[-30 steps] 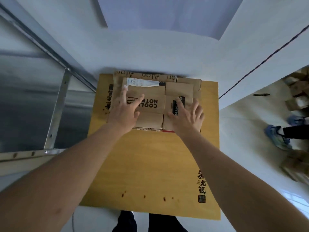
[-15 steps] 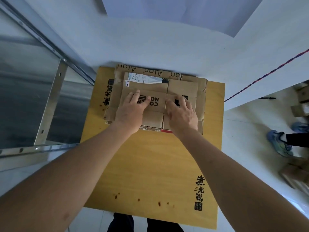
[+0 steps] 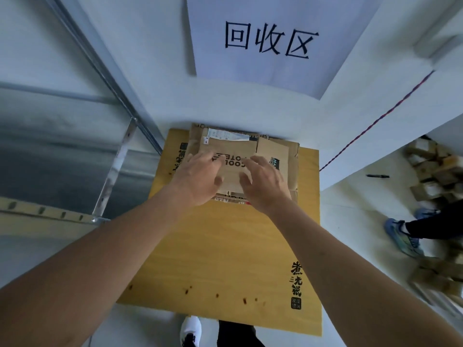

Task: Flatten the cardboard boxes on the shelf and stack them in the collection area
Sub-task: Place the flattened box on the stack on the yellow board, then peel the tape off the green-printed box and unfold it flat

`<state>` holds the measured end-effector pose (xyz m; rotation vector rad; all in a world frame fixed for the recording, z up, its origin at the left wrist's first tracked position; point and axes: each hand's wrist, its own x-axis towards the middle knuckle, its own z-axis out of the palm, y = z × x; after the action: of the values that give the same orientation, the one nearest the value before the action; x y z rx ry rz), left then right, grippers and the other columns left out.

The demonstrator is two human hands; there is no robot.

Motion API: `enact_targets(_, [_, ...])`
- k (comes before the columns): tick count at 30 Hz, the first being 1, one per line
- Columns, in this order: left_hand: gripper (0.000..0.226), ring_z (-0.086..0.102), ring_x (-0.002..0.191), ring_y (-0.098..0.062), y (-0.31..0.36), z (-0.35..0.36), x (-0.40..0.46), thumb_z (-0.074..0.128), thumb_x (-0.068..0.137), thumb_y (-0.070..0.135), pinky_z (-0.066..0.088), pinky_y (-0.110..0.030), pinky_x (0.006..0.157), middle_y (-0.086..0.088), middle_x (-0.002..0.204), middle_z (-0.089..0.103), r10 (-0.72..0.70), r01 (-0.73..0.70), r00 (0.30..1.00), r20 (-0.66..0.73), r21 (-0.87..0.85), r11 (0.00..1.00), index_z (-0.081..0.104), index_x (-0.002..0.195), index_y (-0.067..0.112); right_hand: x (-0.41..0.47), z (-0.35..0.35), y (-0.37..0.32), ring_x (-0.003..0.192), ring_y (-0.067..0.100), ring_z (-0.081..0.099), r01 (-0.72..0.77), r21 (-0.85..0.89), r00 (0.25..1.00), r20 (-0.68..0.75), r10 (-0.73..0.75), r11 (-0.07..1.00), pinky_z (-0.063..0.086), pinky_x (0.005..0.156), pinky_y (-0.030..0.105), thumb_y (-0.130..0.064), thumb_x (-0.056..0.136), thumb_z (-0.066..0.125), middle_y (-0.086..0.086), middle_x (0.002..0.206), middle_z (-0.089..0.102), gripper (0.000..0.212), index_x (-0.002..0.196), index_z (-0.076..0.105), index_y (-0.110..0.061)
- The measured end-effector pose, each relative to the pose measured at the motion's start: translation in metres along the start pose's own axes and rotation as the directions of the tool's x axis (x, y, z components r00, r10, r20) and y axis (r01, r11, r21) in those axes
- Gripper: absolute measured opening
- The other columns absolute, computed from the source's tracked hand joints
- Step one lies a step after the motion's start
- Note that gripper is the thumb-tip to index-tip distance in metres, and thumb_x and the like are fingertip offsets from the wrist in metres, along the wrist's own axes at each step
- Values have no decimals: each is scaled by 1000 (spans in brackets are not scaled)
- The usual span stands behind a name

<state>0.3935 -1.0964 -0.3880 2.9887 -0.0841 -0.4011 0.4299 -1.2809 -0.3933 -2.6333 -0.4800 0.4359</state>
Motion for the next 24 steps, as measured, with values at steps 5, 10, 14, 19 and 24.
enact_targets(5, [61, 35, 150, -24, -6, -48, -62, 44, 106, 47, 31, -53, 122, -5, 163, 38, 26, -27, 996, -86, -7, 1000, 35, 159, 20, -49, -32, -52, 147, 26, 38, 73, -50, 997, -33, -75, 996, 29, 119, 44, -49, 106, 43, 4, 159, 42, 53, 153, 44, -24])
enact_targets(10, [56, 46, 141, -27, -13, -92, -140, 50, 104, 42, 38, -50, 116, -7, 153, 49, 82, -78, 978, -192, 27, 997, 43, 154, 16, -112, -55, -107, 150, 25, 33, 96, -117, 990, -96, -107, 988, 24, 121, 40, -51, 106, 42, 3, 162, 38, 53, 153, 44, -26])
enact_targets(14, [55, 50, 136, -26, -21, -120, -208, 51, 102, 45, 40, -48, 114, -5, 148, 53, 117, -106, 959, -258, 56, 993, 48, 149, 16, -169, -67, -153, 151, 23, 31, 113, -147, 978, -158, -136, 983, 22, 122, 40, -55, 105, 41, 2, 163, 38, 56, 155, 42, -28])
enact_targets(19, [62, 41, 145, -25, -34, -153, -288, 46, 104, 49, 37, -50, 118, -5, 159, 42, 99, -77, 942, -319, 79, 994, 39, 157, 18, -229, -81, -210, 148, 25, 37, 181, -164, 950, -227, -216, 970, 28, 117, 42, -56, 103, 44, 4, 158, 43, 53, 149, 50, -29])
enact_targets(24, [63, 35, 150, -27, -41, -189, -366, 44, 105, 49, 33, -50, 121, -6, 164, 35, 24, 13, 912, -410, 86, 996, 34, 159, 19, -272, -99, -263, 151, 25, 33, 283, -212, 906, -261, -333, 935, 26, 121, 43, -58, 104, 40, 4, 164, 37, 59, 156, 42, -30])
